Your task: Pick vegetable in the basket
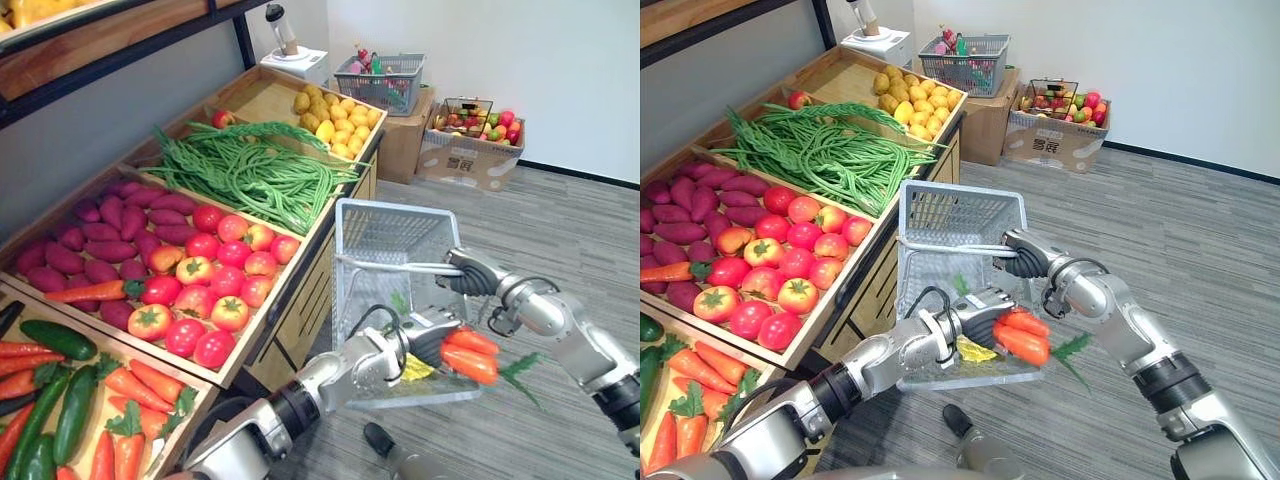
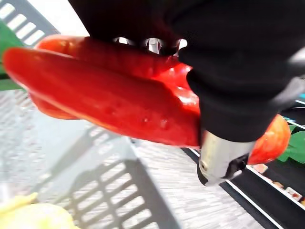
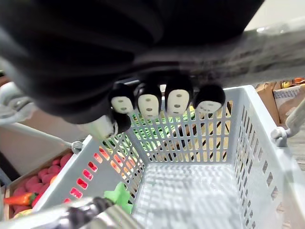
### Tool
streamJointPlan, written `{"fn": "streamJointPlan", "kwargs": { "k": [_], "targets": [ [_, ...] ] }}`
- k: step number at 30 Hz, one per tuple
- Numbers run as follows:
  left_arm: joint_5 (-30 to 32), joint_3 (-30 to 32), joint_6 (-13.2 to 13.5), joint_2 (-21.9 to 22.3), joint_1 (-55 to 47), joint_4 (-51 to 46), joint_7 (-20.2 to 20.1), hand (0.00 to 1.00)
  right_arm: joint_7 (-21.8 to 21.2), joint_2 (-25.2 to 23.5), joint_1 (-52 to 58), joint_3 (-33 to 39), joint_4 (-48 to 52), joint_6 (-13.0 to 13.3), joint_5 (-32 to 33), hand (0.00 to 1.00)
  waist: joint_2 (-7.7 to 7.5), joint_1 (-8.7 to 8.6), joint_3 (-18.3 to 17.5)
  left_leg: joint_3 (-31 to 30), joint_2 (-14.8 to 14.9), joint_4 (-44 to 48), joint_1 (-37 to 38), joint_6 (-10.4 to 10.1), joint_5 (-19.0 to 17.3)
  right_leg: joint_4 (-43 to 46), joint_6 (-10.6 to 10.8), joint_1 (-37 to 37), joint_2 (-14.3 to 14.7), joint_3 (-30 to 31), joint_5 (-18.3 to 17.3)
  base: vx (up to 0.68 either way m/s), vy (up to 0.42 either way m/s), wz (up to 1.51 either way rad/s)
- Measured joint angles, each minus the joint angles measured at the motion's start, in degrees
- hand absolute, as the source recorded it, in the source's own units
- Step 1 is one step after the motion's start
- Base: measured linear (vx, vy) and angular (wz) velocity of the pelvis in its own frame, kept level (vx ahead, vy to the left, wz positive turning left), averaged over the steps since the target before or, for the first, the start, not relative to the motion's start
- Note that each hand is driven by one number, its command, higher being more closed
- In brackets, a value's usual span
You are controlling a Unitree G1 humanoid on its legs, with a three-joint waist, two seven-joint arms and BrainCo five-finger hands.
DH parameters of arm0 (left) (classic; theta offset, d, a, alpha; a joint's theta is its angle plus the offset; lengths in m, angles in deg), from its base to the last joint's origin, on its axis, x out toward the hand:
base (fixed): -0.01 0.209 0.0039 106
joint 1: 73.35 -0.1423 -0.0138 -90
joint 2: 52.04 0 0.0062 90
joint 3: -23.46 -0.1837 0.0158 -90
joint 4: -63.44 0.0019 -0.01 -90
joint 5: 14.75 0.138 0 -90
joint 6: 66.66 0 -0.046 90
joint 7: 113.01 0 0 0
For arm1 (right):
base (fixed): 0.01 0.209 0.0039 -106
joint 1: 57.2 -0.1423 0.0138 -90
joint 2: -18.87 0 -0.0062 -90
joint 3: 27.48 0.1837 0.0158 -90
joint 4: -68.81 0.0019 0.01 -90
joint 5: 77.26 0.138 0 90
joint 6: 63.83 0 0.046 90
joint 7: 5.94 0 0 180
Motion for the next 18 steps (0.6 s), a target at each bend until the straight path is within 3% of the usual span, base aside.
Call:
{"fn": "streamJointPlan", "kwargs": {
  "k": [4,13,14,18],
  "targets": [
    [2.17,1.85,-1.37,0.20,1.72,6.71,0.30,1.00,-0.98,-0.96,0.02,-0.01,0.04,0.00,1.92,1.00,-0.29,-0.03,0.15,1.14,0.80,1.49,-0.11,0.09,-0.63,-0.35,0.04,-0.57,0.40,0.50,-0.05,-0.03,-0.013,-0.12],
    [4.30,5.58,-2.71,0.04,4.21,11.90,1.13,1.00,-1.52,-0.96,0.02,-0.01,0.20,0.00,2.18,1.00,-1.38,-0.02,0.85,1.20,1.48,2.30,-0.80,0.17,-1.10,-0.44,0.01,-1.21,0.62,0.41,-0.02,0.00,-0.001,0.00],
    [4.30,5.61,-2.91,0.07,4.46,12.16,1.26,0.00,-1.52,-0.95,0.01,-0.01,0.23,0.00,2.42,1.00,-1.48,-0.02,0.92,1.19,1.51,2.29,-0.82,0.17,-1.10,-0.44,0.00,-1.22,0.63,0.40,-0.02,0.00,0.000,0.00],
    [4.51,6.32,-4.14,0.07,5.44,13.55,1.48,0.00,-2.05,-0.95,0.02,-0.01,0.34,0.00,4.09,1.00,-1.74,-0.05,1.36,1.22,1.52,2.19,-0.89,0.17,-1.10,-0.44,0.00,-1.32,0.73,0.44,-0.02,0.00,0.000,0.00]
  ]
}}
